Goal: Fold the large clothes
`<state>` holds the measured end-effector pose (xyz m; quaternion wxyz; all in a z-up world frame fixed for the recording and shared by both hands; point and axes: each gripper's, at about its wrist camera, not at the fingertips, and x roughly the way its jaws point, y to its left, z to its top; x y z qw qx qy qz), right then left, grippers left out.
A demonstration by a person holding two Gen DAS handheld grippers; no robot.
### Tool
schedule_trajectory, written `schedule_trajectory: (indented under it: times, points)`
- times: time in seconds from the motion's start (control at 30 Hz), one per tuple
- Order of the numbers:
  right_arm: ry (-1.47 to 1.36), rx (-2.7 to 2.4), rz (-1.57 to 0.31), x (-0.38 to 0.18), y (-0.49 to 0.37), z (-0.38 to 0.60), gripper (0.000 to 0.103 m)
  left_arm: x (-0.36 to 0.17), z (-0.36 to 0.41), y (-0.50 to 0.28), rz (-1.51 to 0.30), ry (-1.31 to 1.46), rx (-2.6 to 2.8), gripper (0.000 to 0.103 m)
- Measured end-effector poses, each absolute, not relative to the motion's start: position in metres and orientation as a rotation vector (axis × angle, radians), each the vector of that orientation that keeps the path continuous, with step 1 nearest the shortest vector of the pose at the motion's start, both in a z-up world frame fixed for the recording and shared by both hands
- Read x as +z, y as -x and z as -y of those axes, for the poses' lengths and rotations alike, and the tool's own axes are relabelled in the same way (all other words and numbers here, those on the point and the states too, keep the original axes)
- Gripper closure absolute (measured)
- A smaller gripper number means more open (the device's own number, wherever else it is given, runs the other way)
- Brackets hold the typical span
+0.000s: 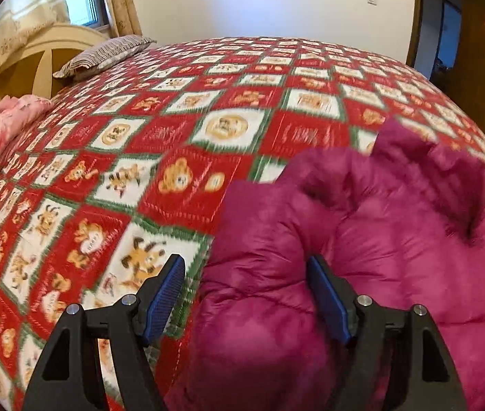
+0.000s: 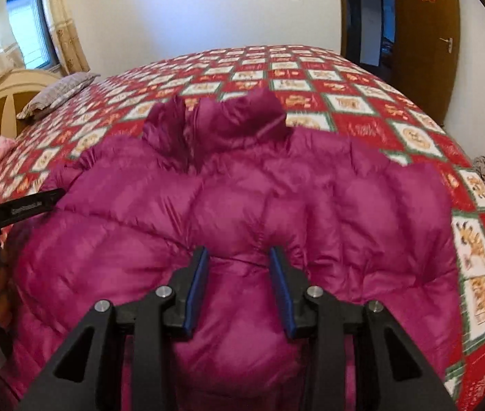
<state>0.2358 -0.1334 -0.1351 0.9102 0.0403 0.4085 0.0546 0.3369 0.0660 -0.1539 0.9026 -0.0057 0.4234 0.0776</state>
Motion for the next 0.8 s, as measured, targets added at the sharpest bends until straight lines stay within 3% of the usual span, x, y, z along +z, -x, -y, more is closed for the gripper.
schedule_trajectory:
  times: [0.23,0.4,0.5,0.53,0.63,0.8]
  points:
    - [-0.128,0.139,-0.848,-0.143,-0.237,0.138,0.062,-0.171,-0.072,-0.340,-0.878,0.047,0.204,0.009]
    - [-0.116,0.138,-0.882,-0.127,-0.238,0.138,0.061,-0.166,-0.084,-0.324,-0.842,0.139,0.187,0.009]
    - [-0.192,0.128,-0.846,-0.098,-0.248,0.150,0.061,-0.150,-0.093,-0.297,-0.712,0.209,0.190,0.009]
    - [-0.206,0.116,-0.845,-0.090,-0.255,0.152,0.058,-0.146,-0.091,-0.291,-0.675,0.206,0.181,0.009]
    - [-0.273,0.076,-0.873,-0.074,-0.294,0.161,0.033,-0.141,-0.077,-0.289,-0.645,0.142,0.158,0.009]
    - [-0.387,-0.016,-0.948,-0.078,-0.364,0.175,0.032,-0.143,-0.059,-0.295,-0.674,0.029,0.182,0.009]
